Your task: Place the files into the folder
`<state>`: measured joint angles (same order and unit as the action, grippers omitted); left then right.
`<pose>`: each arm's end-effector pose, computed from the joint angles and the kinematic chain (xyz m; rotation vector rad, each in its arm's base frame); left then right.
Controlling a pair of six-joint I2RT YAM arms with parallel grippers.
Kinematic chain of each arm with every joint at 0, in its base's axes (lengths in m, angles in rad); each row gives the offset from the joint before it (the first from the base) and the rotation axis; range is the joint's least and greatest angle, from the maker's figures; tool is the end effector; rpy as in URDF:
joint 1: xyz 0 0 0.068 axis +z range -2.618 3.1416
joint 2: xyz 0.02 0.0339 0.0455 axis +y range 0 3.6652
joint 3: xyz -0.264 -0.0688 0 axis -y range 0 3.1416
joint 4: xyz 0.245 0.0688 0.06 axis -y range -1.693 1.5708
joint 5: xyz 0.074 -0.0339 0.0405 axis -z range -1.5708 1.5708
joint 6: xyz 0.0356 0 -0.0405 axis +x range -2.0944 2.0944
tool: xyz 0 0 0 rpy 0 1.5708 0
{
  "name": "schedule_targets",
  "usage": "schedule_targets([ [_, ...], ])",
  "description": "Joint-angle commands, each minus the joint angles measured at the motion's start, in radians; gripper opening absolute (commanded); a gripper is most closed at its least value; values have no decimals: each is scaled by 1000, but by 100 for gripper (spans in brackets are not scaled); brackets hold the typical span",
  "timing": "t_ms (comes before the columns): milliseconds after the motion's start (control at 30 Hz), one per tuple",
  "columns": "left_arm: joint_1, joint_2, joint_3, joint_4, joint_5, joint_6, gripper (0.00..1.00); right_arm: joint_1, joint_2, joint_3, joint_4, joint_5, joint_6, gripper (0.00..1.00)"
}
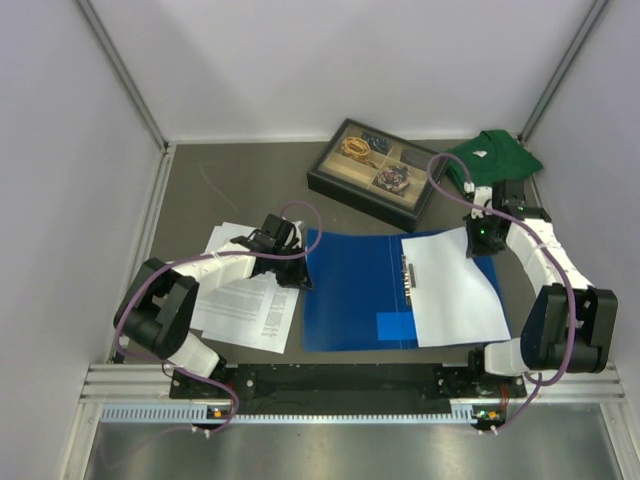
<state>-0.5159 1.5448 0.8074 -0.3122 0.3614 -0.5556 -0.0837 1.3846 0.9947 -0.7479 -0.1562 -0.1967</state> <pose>0.2445 -0.1532 0.1640 0.0797 2.7649 -0.8101 0.2659 -0.0167 0.2362 -0.1981 2.6822 0.1257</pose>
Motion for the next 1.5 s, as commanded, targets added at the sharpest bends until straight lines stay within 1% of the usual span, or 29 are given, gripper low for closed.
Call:
schedule_targets([
  [0, -3, -19, -10, 19, -27, 2, 0, -19, -1, 21, 41, -5, 17, 0],
  [167, -6, -15, -11, 19, -27, 2, 0, -39, 2, 28, 41, -9, 16, 0],
  [467, -12, 0, 3, 27, -16, 0, 0, -37, 27, 27, 47, -54, 19, 0],
  [767, -21, 6, 16, 7, -32, -3, 0, -39, 24, 7, 58, -40, 36, 0],
  [800, -19, 6, 19, -2, -45, -1, 2, -37, 21, 5, 64, -39, 34, 0],
  [867, -21, 3, 32, -22, -65, -1, 12, -37, 17, 5, 64, -31, 33, 1],
  [900, -19, -2, 35, -27, -79, -1, 20, -37, 19, 7, 62, -32, 31, 7],
  [967, -19, -15, 39, -37, -84, 2, 30, -37, 18, 13, 61, -31, 31, 16],
  [1000, -19, -21, 42, -44, -91, 3, 34, -37, 17, 15, 59, -28, 28, 28],
  [1033, -19, -29, 47, -51, -107, 6, 44, -37, 10, 19, 59, -16, 28, 34],
  [1067, -18, -44, 53, -68, -120, 14, 48, -39, 7, 21, 58, -8, 28, 45],
  [1100, -19, -52, 58, -83, -133, 19, 51, -39, 1, 27, 52, 16, 26, 50],
  [1133, -18, -61, 73, -97, -159, 20, 57, -37, -13, 41, 47, 33, 25, 55],
  [1167, -15, -81, 84, -134, -173, 26, 61, -39, -19, 51, 36, 59, 28, 68],
  [1233, -3, -109, 130, -194, -206, 48, 68, -37, -35, 99, 7, 148, 29, 82],
  [1267, 16, -151, 147, -235, -261, 65, 87, -37, -48, 122, -33, 193, 34, 99],
  [1300, 30, -178, 163, -302, -298, 75, 92, -36, -59, 149, -54, 260, 49, 99],
  [1333, 45, -207, 192, -339, -332, 86, 95, -12, -70, 210, -79, 308, 54, 99],
  [1367, 84, -269, 205, -367, -405, 104, 98, 13, -85, 243, -102, 369, 66, 99],
  [1400, 108, -300, 214, -413, -423, 112, 98, 34, -91, 269, -132, 473, 75, 99],
  [1433, 134, -334, 225, -427, -436, 117, 98, 60, -96, 327, -145, 530, 88, 99],
  [1467, 189, -394, 228, -441, -446, 118, 98, 105, -96, 363, -156, 596, 121, 99],
])
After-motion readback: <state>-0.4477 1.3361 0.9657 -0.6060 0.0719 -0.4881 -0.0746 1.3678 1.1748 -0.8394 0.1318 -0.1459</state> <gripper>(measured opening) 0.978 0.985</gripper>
